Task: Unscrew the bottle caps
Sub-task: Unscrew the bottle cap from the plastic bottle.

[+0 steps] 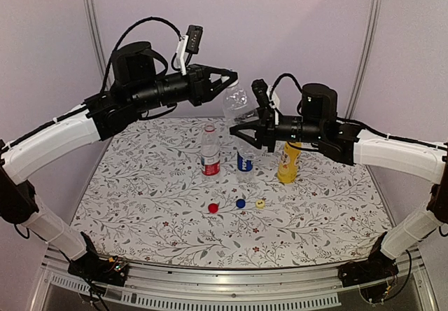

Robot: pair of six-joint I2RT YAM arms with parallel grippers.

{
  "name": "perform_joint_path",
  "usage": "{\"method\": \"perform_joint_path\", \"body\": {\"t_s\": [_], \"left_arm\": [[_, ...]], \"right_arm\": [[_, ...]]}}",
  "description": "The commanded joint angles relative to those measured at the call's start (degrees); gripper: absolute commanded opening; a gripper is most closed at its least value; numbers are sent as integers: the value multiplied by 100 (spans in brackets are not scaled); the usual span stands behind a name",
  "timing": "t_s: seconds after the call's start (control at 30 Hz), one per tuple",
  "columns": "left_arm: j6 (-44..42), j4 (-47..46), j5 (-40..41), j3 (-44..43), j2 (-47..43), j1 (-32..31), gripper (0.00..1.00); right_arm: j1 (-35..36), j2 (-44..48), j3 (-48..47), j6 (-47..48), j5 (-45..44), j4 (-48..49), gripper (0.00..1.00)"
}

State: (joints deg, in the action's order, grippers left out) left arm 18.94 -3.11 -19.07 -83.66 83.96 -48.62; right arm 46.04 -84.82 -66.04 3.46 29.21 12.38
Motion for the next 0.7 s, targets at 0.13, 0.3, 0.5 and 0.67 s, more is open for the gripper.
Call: {"method": "perform_joint_path", "body": {"t_s": [0.13, 0.3, 0.5, 0.67], "left_arm": [[146, 828, 1357, -511, 266, -469, 37], [-10, 810, 1369, -511, 172, -418, 56], [-145, 787, 1069, -442, -25, -213, 79], [-336, 455, -15, -142, -311, 103, 89]], "right_arm": [[1, -1, -76, 22, -571, -298, 38], [7, 52, -24, 40, -493, -274, 38], [1, 79, -15, 42, -296, -258, 38], [1, 96, -16, 95, 130, -254, 38]]}}
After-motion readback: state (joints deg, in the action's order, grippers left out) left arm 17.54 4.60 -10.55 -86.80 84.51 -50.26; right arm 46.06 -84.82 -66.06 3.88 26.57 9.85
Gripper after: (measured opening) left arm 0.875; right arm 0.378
